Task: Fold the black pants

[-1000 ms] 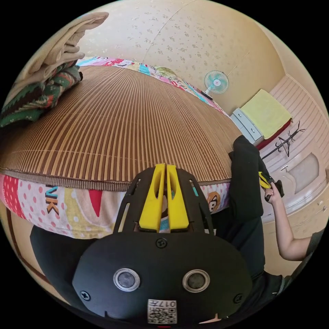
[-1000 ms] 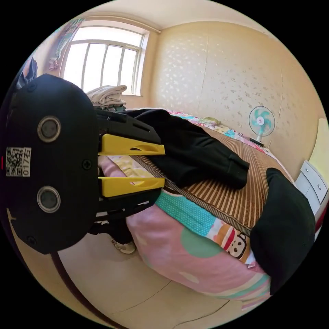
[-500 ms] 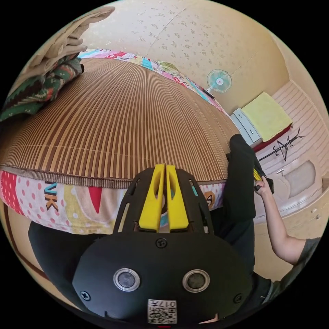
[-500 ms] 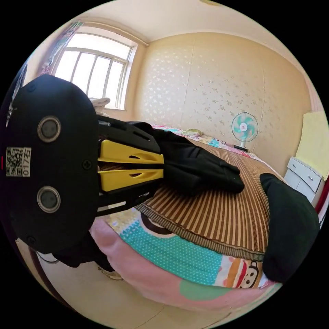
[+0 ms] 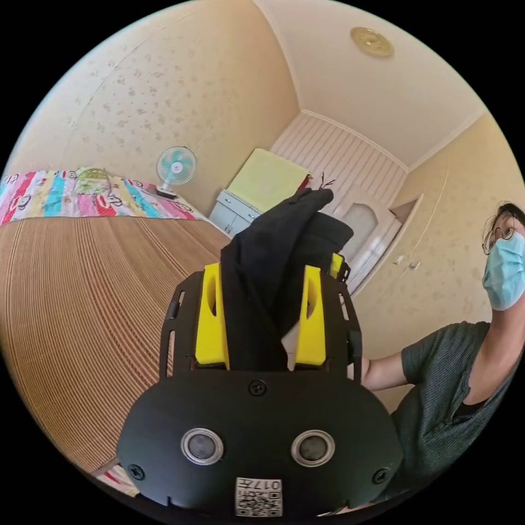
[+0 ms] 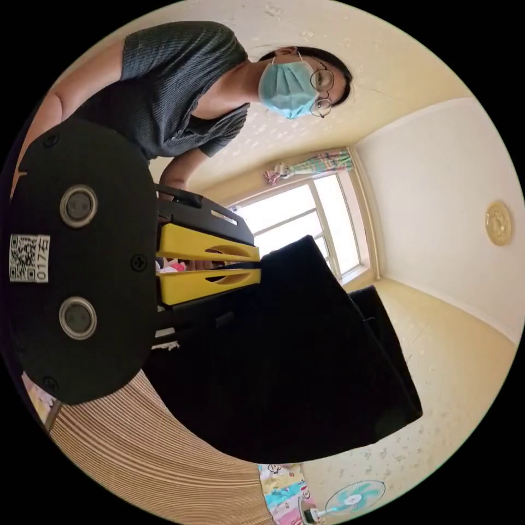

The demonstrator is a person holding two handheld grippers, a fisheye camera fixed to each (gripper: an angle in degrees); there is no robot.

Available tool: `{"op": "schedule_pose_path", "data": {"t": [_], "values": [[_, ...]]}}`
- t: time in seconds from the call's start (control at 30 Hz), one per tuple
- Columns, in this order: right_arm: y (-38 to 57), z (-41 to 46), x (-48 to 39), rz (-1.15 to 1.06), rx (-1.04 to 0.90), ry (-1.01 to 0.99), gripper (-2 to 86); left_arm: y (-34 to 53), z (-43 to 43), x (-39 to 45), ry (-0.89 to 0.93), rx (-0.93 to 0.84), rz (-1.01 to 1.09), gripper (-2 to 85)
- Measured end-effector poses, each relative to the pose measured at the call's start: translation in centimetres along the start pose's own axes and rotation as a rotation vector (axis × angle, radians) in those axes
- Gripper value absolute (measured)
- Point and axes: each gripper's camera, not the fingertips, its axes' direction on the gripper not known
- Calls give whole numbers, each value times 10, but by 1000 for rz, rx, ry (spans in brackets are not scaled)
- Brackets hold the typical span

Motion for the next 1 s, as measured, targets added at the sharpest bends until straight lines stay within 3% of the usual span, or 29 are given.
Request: {"op": "schedule_pose_path", "data": {"t": [0.1, 0.17, 0.2, 0.23, 0.3, 0.47, 0.63, 0.73, 0.87, 1.0], "values": [[15, 12, -19, 48, -105, 125, 16, 7, 18, 6, 209, -25, -12, 223], [29, 2, -24, 130, -60, 180, 13, 35, 7, 23, -7, -16, -74, 208], [40, -12, -22, 192, 11, 134, 12, 45, -1, 25, -80, 2, -95, 156], [45, -19, -21, 214, 49, 120, 11, 62, -25, 31, -72, 85, -73, 52], [57, -46, -31, 236, 181, 90, 8, 82, -68, 35, -52, 187, -103, 47], [21, -60, -104, 66, 288, 94, 5, 83, -203, 113, -192, 344, -13, 38], [-53, -68, -184, -37, 386, 122, 2, 63, -308, 213, -118, 619, 105, 36], [-102, -62, -245, -160, 419, 147, 1, 53, -353, 286, -175, 723, 268, 29], [-141, -38, -334, -332, 484, 431, 1, 62, -376, 365, -227, 871, 448, 3], [-127, -3, -372, -411, 616, 693, 1, 75, -358, 387, -356, 917, 449, -6]]}}
